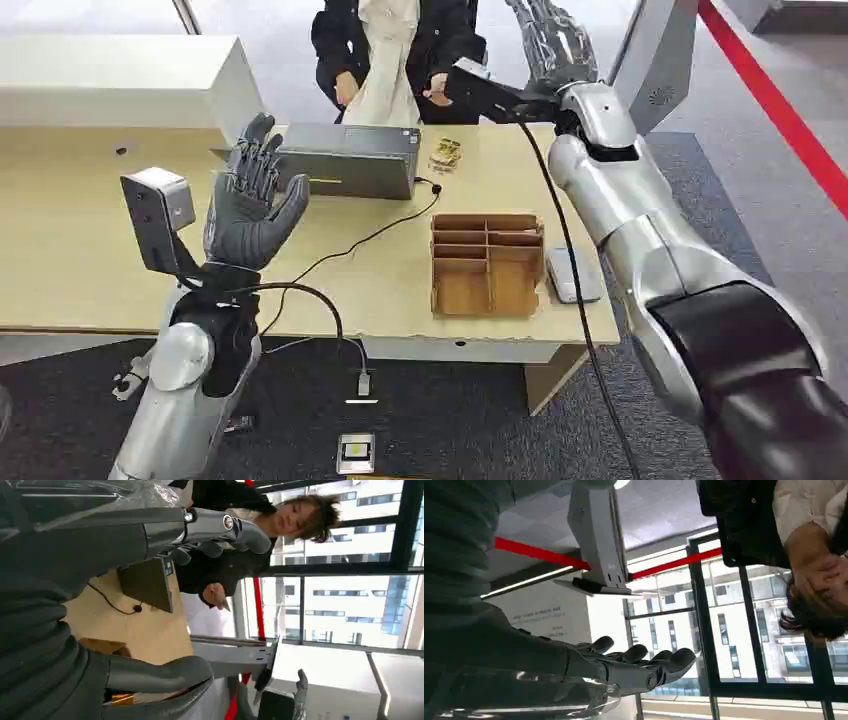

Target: Pass the card to the sensor for recognition and then transmit it.

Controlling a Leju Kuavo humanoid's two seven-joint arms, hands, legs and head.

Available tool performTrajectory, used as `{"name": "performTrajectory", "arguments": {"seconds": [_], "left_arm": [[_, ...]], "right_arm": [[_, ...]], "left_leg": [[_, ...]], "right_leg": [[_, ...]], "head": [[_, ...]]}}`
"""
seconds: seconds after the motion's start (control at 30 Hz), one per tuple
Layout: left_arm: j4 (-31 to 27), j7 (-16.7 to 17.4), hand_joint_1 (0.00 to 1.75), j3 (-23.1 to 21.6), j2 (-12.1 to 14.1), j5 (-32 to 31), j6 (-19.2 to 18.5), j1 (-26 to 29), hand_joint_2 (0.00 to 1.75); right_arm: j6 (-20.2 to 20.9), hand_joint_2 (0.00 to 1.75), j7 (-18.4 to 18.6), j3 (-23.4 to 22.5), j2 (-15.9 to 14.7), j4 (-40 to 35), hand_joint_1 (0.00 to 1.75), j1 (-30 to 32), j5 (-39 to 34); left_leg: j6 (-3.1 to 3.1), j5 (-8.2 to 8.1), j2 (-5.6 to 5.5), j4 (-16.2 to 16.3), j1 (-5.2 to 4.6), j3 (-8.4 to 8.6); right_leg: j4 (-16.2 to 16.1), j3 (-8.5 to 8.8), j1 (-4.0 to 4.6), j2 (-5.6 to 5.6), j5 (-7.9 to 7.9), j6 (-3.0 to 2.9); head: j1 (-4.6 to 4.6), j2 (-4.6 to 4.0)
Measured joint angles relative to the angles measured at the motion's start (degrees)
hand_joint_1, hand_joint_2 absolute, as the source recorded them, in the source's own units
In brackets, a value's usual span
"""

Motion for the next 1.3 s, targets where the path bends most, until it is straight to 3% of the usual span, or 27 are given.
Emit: {"name": "performTrajectory", "arguments": {"seconds": [0.4,0.53,0.87,1.3], "left_arm": [[0.2,0.0,0.0,0.02,0.02,0.02,-0.55,-0.06,1.75],[0.33,0.02,0.0,-0.06,0.04,0.68,-0.52,-0.54,1.75],[0.83,-0.22,0.0,-0.81,0.02,2.03,0.35,-1.18,1.75],[3.5,-2.05,0.0,-2.69,-0.42,2.97,1.38,-2.73,1.75]], "right_arm": [[0.77,1.75,2.25,2.23,0.37,3.79,0.0,-0.51,3.0],[-0.41,1.75,4.77,2.95,0.04,6.24,0.0,-0.68,3.35],[-5.31,1.75,6.27,2.93,-1.05,8.2,0.0,-3.31,4.64],[-5.44,1.75,7.06,2.93,-1.16,9.04,0.0,-4.64,5.97]], "left_leg": [[0.0,0.0,0.0,0.01,0.0,0.02],[0.0,0.0,0.01,0.03,-0.01,0.03],[0.0,0.0,0.03,0.05,-0.01,0.04],[0.0,0.0,0.05,0.05,-0.01,0.04]], "right_leg": [[0.0,0.0,0.0,0.0,0.0,0.0],[-0.01,0.0,0.0,0.01,0.0,0.0],[0.0,-0.01,0.0,0.02,0.01,0.0],[0.0,0.0,0.0,0.03,0.01,0.0]], "head": [[0.0,0.0],[0.0,0.0],[0.0,0.0],[0.0,0.0]]}}
